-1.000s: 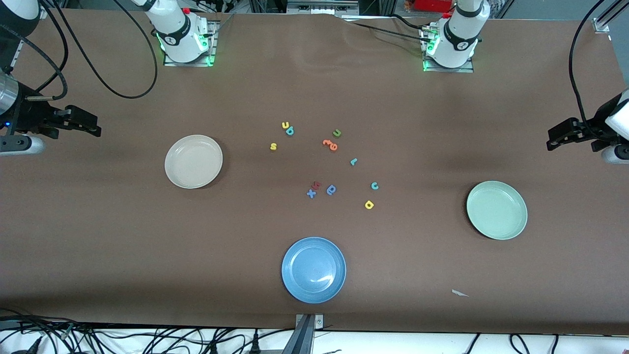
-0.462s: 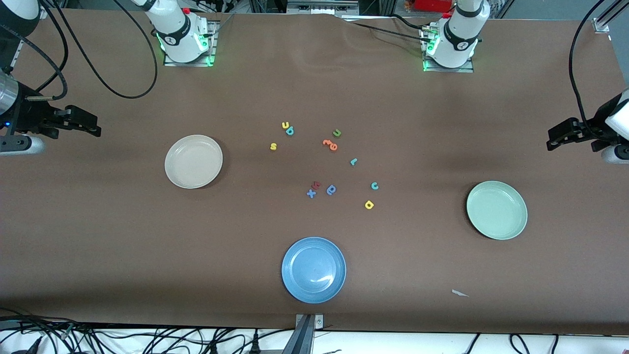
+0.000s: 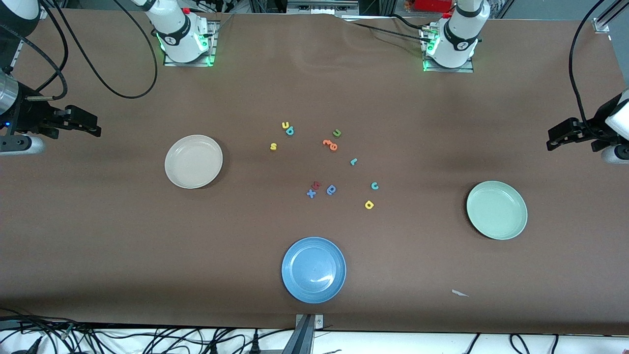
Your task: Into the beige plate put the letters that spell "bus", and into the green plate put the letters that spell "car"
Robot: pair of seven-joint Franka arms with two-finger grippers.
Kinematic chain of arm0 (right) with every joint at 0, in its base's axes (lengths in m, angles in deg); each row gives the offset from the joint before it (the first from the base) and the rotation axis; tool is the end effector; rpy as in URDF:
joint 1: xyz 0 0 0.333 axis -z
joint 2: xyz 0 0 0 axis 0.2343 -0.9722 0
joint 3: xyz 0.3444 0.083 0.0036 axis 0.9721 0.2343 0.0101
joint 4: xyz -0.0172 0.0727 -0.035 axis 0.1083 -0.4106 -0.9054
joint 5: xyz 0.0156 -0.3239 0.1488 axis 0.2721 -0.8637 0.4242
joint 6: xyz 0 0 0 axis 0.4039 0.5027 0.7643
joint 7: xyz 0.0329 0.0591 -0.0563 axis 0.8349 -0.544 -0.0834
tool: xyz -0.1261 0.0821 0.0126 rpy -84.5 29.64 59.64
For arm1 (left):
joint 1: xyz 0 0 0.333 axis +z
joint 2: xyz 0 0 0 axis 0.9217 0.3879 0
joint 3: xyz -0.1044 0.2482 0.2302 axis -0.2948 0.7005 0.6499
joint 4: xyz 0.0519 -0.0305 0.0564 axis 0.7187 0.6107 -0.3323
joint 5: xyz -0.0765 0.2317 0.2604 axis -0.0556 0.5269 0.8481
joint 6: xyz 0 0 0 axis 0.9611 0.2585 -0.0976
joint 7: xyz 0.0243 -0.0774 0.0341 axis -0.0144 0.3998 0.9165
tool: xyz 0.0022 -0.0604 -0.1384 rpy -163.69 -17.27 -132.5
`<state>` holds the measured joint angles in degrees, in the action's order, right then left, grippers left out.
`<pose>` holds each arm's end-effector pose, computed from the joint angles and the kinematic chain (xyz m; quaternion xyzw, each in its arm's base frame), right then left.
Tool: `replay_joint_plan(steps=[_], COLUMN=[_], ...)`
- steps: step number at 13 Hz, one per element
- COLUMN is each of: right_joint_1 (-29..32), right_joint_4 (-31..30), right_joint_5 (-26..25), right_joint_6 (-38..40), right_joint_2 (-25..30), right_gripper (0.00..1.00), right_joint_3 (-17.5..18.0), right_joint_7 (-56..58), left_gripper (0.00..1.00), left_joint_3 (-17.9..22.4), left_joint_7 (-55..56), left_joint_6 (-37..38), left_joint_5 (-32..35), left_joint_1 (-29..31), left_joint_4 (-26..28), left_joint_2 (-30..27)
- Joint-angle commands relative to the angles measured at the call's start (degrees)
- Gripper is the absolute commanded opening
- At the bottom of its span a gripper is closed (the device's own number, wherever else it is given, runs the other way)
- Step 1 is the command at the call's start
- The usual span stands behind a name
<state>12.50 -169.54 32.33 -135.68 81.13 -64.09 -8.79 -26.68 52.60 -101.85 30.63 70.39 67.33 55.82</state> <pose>0.5574 0.0202 0.5867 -0.9988 -0.0281 0.0396 0.0100 0.5582 0.0305 0.5805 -0.9997 0.0113 0.0093 0.0197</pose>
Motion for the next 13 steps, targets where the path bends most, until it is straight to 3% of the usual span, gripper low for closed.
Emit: replay_joint_plan(steps=[1,13], right_joint_1=[-0.2,0.0], right_joint_4=[-1.1,-1.0], right_joint_5=[-0.8,-0.6], right_joint_6=[-0.2,-0.1], right_joint_2=[1.3,1.1], right_gripper=[1.0,1.0], right_joint_3=[0.0,-0.3], right_joint_7=[-0.8,-0.8], left_gripper=[1.0,1.0], left_joint_3=[-0.2,-0.2], left_joint_7=[-1.3,-1.3], left_joint_6=[1.1,1.1], left_joint_5=[-1.1,-1.1], left_joint_1=[0.5,0.5], left_joint_4=[-0.7,-0.7], left_joint_2=[-0.4,-0.4])
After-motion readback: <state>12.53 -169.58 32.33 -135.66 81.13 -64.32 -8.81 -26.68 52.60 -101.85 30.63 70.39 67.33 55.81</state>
